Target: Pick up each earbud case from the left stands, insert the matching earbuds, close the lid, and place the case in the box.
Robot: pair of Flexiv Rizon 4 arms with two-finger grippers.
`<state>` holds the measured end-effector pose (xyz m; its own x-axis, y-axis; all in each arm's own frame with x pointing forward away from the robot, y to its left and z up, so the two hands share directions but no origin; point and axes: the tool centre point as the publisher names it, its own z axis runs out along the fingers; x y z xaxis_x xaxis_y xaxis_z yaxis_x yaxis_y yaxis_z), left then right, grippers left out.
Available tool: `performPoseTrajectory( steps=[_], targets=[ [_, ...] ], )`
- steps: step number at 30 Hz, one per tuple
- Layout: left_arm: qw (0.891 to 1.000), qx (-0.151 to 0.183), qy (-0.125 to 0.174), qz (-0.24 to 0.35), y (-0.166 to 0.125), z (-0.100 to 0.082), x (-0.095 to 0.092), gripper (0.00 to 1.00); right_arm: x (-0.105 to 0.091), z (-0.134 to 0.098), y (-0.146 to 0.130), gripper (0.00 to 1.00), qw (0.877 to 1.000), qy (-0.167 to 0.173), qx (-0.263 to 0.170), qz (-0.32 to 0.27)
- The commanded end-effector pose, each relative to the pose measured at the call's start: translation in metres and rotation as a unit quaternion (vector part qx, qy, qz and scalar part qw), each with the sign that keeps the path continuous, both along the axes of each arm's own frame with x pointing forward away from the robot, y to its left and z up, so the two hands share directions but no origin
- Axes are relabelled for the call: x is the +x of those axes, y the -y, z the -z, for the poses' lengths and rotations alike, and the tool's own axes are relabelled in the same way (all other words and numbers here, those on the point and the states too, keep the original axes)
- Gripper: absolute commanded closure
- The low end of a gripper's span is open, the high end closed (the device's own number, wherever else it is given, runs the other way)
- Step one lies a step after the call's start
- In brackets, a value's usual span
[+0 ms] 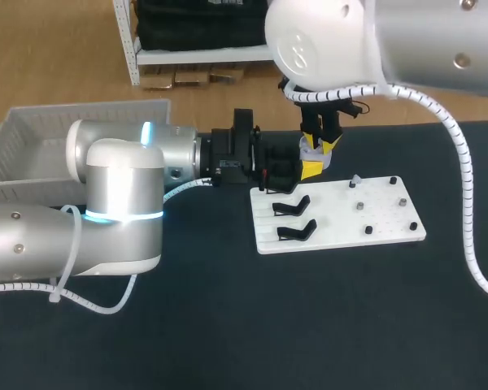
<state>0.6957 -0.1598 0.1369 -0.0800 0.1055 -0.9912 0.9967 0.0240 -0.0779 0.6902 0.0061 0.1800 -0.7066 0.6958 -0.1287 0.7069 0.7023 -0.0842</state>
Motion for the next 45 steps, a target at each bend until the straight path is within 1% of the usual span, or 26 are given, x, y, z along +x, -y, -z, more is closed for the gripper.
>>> performPoseTrajectory(
  steps=[1,11,12,13,14,15,23,26,29,30,31,32,33,34,36,37,39,45],
  targets=[
    [1.000,-0.004,0.003,-0.003,0.000,0.002,-0.001,1.00,0.001,0.002,-0.001,1.00,1.000,-0.003,-0.001,0.001],
    [1.000,-0.004,0.003,-0.003,0.000,0.002,-0.001,1.00,0.000,0.005,-0.002,1.00,1.000,-0.009,-0.002,0.000],
    [1.000,-0.004,0.003,-0.003,0.000,0.002,-0.001,1.00,-0.001,0.005,-0.002,0.98,1.000,-0.010,-0.002,-0.001],
    [1.000,-0.004,0.003,-0.003,0.000,0.002,-0.001,1.00,-0.001,0.005,-0.002,0.80,1.000,-0.010,-0.002,-0.001],
    [1.000,-0.004,0.003,-0.003,0.000,0.002,-0.001,1.00,-0.001,0.005,-0.001,0.68,1.000,-0.010,-0.002,-0.001],
    [1.000,-0.004,0.003,-0.003,0.000,0.002,-0.001,1.00,-0.001,0.005,-0.001,0.67,1.000,-0.010,-0.002,-0.001],
    [1.000,-0.004,0.003,-0.003,0.000,0.002,-0.001,1.00,-0.008,0.000,-0.001,0.67,1.000,-0.006,-0.002,-0.002],
    [1.000,-0.004,0.003,-0.003,0.000,0.002,-0.001,1.00,-0.018,-0.012,0.003,0.65,1.000,0.003,0.016,-0.004],
    [1.000,-0.004,0.003,-0.003,0.000,0.002,-0.001,1.00,-0.027,-0.023,0.011,0.63,0.999,0.027,0.044,-0.014],
    [1.000,-0.004,0.003,-0.003,0.000,0.002,-0.001,1.00,-0.028,-0.026,0.014,0.61,0.997,0.041,0.054,-0.024],
    [1.000,-0.004,0.003,-0.003,0.000,0.002,-0.001,1.00,-0.030,-0.028,0.017,0.59,0.996,0.046,0.075,-0.030],
    [1.000,-0.004,0.003,-0.003,0.000,0.002,-0.001,1.00,-0.031,-0.030,0.019,0.54,0.993,0.050,0.100,-0.039],
    [1.000,-0.004,0.003,-0.003,0.000,0.002,-0.001,1.00,-0.034,-0.031,0.021,0.22,0.991,0.074,0.099,-0.059],
    [1.000,-0.004,0.003,-0.003,0.000,0.002,-0.001,1.00,-0.036,-0.032,0.023,0.00,0.989,0.084,0.099,-0.077],
    [1.000,-0.004,0.003,-0.003,0.000,0.002,-0.001,1.00,-0.037,-0.035,0.027,0.00,0.982,0.113,0.124,-0.086],
    [1.000,-0.004,0.003,-0.003,0.000,0.002,-0.001,1.00,-0.039,-0.038,0.030,0.00,0.978,0.144,0.117,-0.098],
    [1.000,-0.004,0.003,-0.003,0.000,0.002,-0.001,1.00,-0.041,-0.041,0.036,0.00,0.972,0.173,0.117,-0.110],
    [1.000,-0.004,0.003,-0.003,0.000,0.002,-0.001,1.00,-0.041,-0.041,0.036,0.00,0.972,0.173,0.117,-0.110]
  ],
)
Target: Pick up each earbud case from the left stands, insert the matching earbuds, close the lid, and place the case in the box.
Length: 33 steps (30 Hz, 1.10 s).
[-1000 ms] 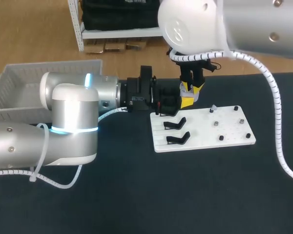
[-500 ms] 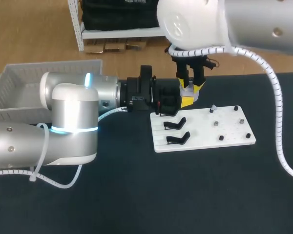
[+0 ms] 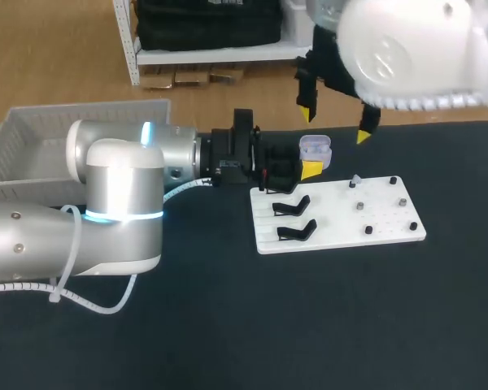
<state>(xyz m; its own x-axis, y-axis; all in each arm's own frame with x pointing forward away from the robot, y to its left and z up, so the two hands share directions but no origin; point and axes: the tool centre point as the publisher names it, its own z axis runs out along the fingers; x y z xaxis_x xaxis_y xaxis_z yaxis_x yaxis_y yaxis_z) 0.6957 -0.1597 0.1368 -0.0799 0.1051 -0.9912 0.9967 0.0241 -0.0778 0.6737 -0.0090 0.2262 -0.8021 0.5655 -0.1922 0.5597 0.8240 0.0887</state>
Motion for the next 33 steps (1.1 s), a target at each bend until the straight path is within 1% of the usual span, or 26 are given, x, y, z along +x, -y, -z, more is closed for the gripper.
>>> performPoseTrajectory(
  steps=[1,10,11,12,13,14,15,16,17,18,19,20,21,22,23,24,25,26,27,28,30,31,32,33],
  targets=[
    [1.000,-0.004,0.003,-0.003,0.000,0.002,-0.001,1.00,-0.024,0.005,0.021,0.00,0.993,0.088,0.079,-0.018],
    [1.000,-0.004,0.003,-0.003,0.000,0.002,-0.001,1.00,-0.024,0.005,0.021,0.00,0.993,0.088,0.079,-0.018],
    [1.000,-0.004,0.003,-0.003,0.000,0.002,-0.001,1.00,-0.024,0.007,0.024,0.00,0.990,0.104,0.082,-0.044],
    [1.000,-0.004,0.003,-0.003,0.000,0.002,-0.001,1.00,-0.023,0.006,0.032,0.00,0.985,0.132,0.090,-0.059],
    [1.000,-0.004,0.003,-0.003,0.000,0.002,-0.001,1.00,-0.021,0.004,0.038,0.00,0.979,0.155,0.082,-0.103],
    [1.000,-0.004,0.003,-0.003,0.000,0.002,-0.001,1.00,-0.018,0.004,0.045,0.00,0.975,0.161,0.084,-0.128],
    [1.000,-0.004,0.003,-0.003,0.000,0.002,-0.001,1.00,-0.016,0.002,0.051,0.00,0.967,0.176,0.088,-0.164],
    [1.000,-0.004,0.003,-0.003,0.000,0.002,-0.001,1.00,-0.014,0.003,0.056,0.00,0.956,0.180,0.101,-0.207],
    [1.000,-0.004,0.003,-0.003,0.000,0.002,-0.001,1.00,-0.010,0.004,0.063,0.00,0.954,0.188,0.093,-0.212],
    [1.000,-0.004,0.003,-0.003,0.000,0.002,-0.001,1.00,-0.007,0.007,0.068,0.00,0.948,0.200,0.073,-0.235],
    [1.000,-0.004,0.003,-0.003,0.000,0.002,-0.001,1.00,-0.004,0.012,0.071,0.00,0.942,0.196,0.071,-0.262],
    [1.000,-0.004,0.003,-0.003,0.000,0.002,-0.001,1.00,0.000,0.015,0.076,0.00,0.939,0.200,0.068,-0.270],
    [1.000,-0.004,0.003,-0.003,0.000,0.002,-0.001,1.00,0.003,0.019,0.079,0.00,0.931,0.206,0.074,-0.291],
    [1.000,-0.004,0.003,-0.003,0.000,0.002,-0.001,1.00,0.006,0.022,0.082,0.00,0.926,0.196,0.095,-0.308],
    [1.000,-0.004,0.003,-0.003,0.000,0.002,-0.001,1.00,0.011,0.027,0.085,0.00,0.926,0.195,0.094,-0.309],
    [1.000,-0.004,0.003,-0.003,0.000,0.002,-0.001,1.00,0.016,0.032,0.086,0.00,0.923,0.194,0.091,-0.320],
    [1.000,-0.004,0.003,-0.003,0.000,0.002,-0.001,1.00,0.020,0.038,0.087,0.00,0.923,0.188,0.085,-0.326],
    [1.000,-0.004,0.003,-0.003,0.000,0.002,-0.001,1.00,0.025,0.044,0.086,0.00,0.925,0.189,0.071,-0.320],
    [1.000,-0.004,0.003,-0.003,0.000,0.002,-0.001,1.00,0.030,0.051,0.085,0.00,0.925,0.184,0.073,-0.325],
    [1.000,-0.004,0.003,-0.003,0.000,0.002,-0.001,1.00,0.035,0.059,0.084,0.00,0.930,0.182,0.064,-0.312],
    [1.000,-0.004,0.003,-0.003,0.000,0.002,-0.001,1.00,0.042,0.072,0.080,0.00,0.933,0.180,0.058,-0.305],
    [1.000,-0.004,0.003,-0.003,0.000,0.002,-0.001,1.00,0.047,0.079,0.079,0.00,0.939,0.179,0.052,-0.289],
    [1.000,-0.004,0.003,-0.003,0.000,0.002,-0.001,1.00,0.050,0.084,0.078,0.00,0.937,0.181,0.053,-0.293],
    [1.000,-0.004,0.003,-0.003,0.000,0.002,-0.001,1.00,0.053,0.091,0.077,0.00,0.939,0.180,0.050,-0.289]
  ],
)
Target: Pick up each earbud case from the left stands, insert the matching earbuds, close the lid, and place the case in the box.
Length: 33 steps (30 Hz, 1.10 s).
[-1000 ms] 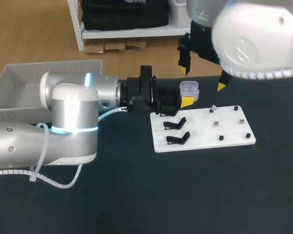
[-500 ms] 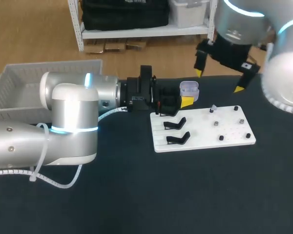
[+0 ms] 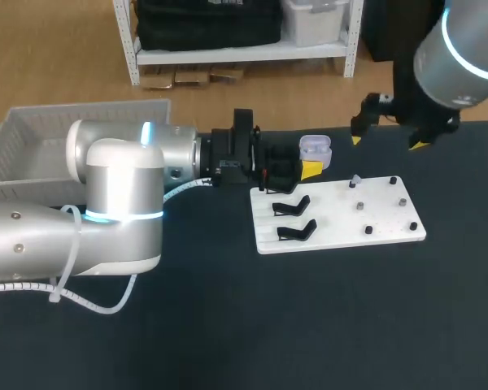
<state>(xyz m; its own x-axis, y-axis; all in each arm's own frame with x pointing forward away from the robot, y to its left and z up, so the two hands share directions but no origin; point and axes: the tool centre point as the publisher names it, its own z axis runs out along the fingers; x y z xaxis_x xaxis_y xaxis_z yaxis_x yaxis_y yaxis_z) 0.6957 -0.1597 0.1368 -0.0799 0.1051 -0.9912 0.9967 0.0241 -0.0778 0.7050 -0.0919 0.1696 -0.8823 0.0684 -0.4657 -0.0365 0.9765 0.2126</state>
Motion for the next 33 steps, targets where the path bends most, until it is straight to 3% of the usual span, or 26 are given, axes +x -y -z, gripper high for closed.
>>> performPoseTrajectory(
  steps=[1,8,10,14,15,21,25,29,32,33],
  targets=[
    [1.000,-0.004,0.003,-0.003,0.000,0.002,-0.001,1.00,0.027,0.041,-0.006,0.00,0.999,0.004,0.035,-0.003],
    [1.000,-0.004,0.003,-0.003,0.000,0.002,-0.001,1.00,0.051,0.073,-0.006,0.00,0.998,-0.023,0.022,0.062],
    [1.000,-0.004,0.003,-0.003,0.000,0.002,-0.001,1.00,0.053,0.081,-0.010,0.00,0.997,-0.032,0.024,0.059],
    [1.000,-0.004,0.003,-0.003,0.000,0.002,-0.001,1.00,0.055,0.097,-0.019,0.12,0.997,-0.052,0.024,0.054],
    [1.000,-0.004,0.003,-0.003,0.000,0.002,-0.001,1.00,0.055,0.100,-0.019,0.07,0.997,-0.054,0.024,0.052],
    [1.000,-0.004,0.003,-0.003,0.000,0.002,-0.001,1.00,0.056,0.112,-0.016,0.10,0.996,-0.069,0.029,0.057],
    [1.000,-0.004,0.003,-0.003,0.000,0.002,-0.001,1.00,0.058,0.119,-0.012,0.18,0.994,-0.081,0.038,0.056],
    [1.000,-0.004,0.003,-0.003,0.000,0.002,-0.001,1.00,0.060,0.124,-0.012,0.45,0.994,-0.084,0.037,0.051],
    [1.000,-0.004,0.003,-0.003,0.000,0.002,-0.001,1.00,0.061,0.128,-0.012,0.36,0.993,-0.092,0.043,0.052],
    [1.000,-0.004,0.003,-0.003,0.000,0.002,-0.001,1.00,0.062,0.129,-0.013,0.41,0.993,-0.093,0.044,0.053]
  ],
)
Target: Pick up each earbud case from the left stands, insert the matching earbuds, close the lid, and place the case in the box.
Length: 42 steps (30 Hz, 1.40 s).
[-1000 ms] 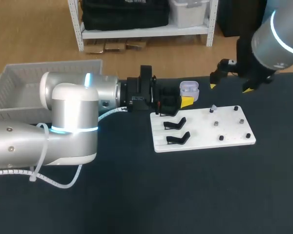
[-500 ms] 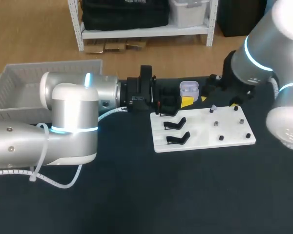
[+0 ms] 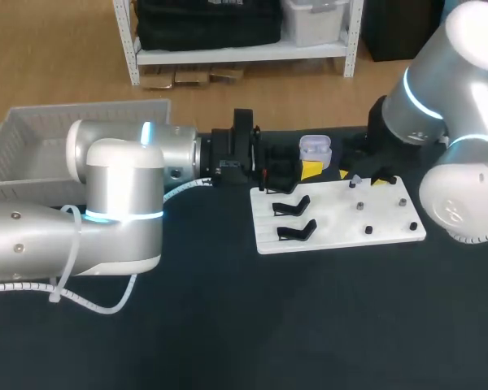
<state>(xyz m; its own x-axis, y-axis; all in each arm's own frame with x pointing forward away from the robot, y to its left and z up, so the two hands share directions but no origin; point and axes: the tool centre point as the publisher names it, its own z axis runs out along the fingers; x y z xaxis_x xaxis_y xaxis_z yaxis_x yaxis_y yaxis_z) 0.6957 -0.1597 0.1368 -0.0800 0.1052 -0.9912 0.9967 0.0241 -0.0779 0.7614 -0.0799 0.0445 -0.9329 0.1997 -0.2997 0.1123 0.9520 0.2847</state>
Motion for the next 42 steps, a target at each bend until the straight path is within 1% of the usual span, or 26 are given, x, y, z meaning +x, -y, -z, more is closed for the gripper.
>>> performPoseTrajectory(
  steps=[1,2,6,7,8,10,18,19,20,22,32,34,36,39,40,41,42],
  targets=[
    [1.000,-0.004,0.003,-0.003,0.000,0.002,-0.001,1.00,0.005,0.005,-0.001,0.41,1.000,-0.009,0.003,-0.002],
    [1.000,-0.004,0.003,-0.003,0.000,0.002,-0.001,1.00,0.005,0.007,-0.002,0.42,1.000,-0.010,0.004,-0.003],
    [1.000,-0.004,0.003,-0.003,0.000,0.002,-0.001,1.00,0.004,0.009,-0.003,0.42,1.000,-0.015,0.005,-0.004],
    [1.000,-0.004,0.003,-0.003,0.000,0.002,-0.001,1.00,0.004,0.010,-0.003,0.45,1.000,-0.016,0.005,-0.004],
    [1.000,-0.004,0.003,-0.003,0.000,0.002,-0.001,1.00,0.004,0.012,-0.003,0.51,1.000,-0.017,0.006,-0.003],
    [1.000,-0.004,0.003,-0.003,0.000,0.002,-0.001,1.00,0.005,0.013,-0.003,0.54,1.000,-0.019,0.007,-0.002],
    [1.000,-0.004,0.003,-0.003,0.000,0.002,-0.001,1.00,0.008,0.017,0.000,0.53,1.000,-0.022,0.010,0.002],
    [1.000,-0.004,0.003,-0.003,0.000,0.002,-0.001,1.00,0.009,0.017,0.000,0.55,1.000,-0.022,0.010,0.002],
    [1.000,-0.004,0.003,-0.003,0.000,0.002,-0.001,1.00,0.009,0.017,0.000,0.59,1.000,-0.023,0.011,0.002],
    [1.000,-0.004,0.003,-0.003,0.000,0.002,-0.001,1.00,0.010,0.018,-0.001,0.62,1.000,-0.025,0.011,0.003],
    [1.000,-0.004,0.003,-0.003,0.000,0.002,-0.001,1.00,0.009,0.023,-0.002,0.64,0.999,-0.031,0.015,0.007],
    [1.000,-0.004,0.003,-0.003,0.000,0.002,-0.001,1.00,0.009,0.023,-0.002,0.68,0.999,-0.031,0.015,0.009],
    [1.000,-0.004,0.003,-0.003,0.000,0.002,-0.001,1.00,0.009,0.023,-0.002,0.77,0.999,-0.032,0.015,0.010],
    [1.000,-0.004,0.003,-0.003,0.000,0.002,-0.001,1.00,0.009,0.022,-0.003,0.80,0.999,-0.032,0.017,0.011],
    [1.000,-0.004,0.003,-0.003,0.000,0.002,-0.001,1.00,0.009,0.022,-0.003,0.84,0.999,-0.032,0.017,0.011],
    [1.000,-0.004,0.003,-0.003,0.000,0.002,-0.001,1.00,0.009,0.022,-0.003,0.96,0.999,-0.032,0.016,0.012],
    [1.000,-0.004,0.003,-0.003,0.000,0.002,-0.001,1.00,0.009,0.023,-0.003,1.00,0.999,-0.032,0.016,0.013]
  ],
)
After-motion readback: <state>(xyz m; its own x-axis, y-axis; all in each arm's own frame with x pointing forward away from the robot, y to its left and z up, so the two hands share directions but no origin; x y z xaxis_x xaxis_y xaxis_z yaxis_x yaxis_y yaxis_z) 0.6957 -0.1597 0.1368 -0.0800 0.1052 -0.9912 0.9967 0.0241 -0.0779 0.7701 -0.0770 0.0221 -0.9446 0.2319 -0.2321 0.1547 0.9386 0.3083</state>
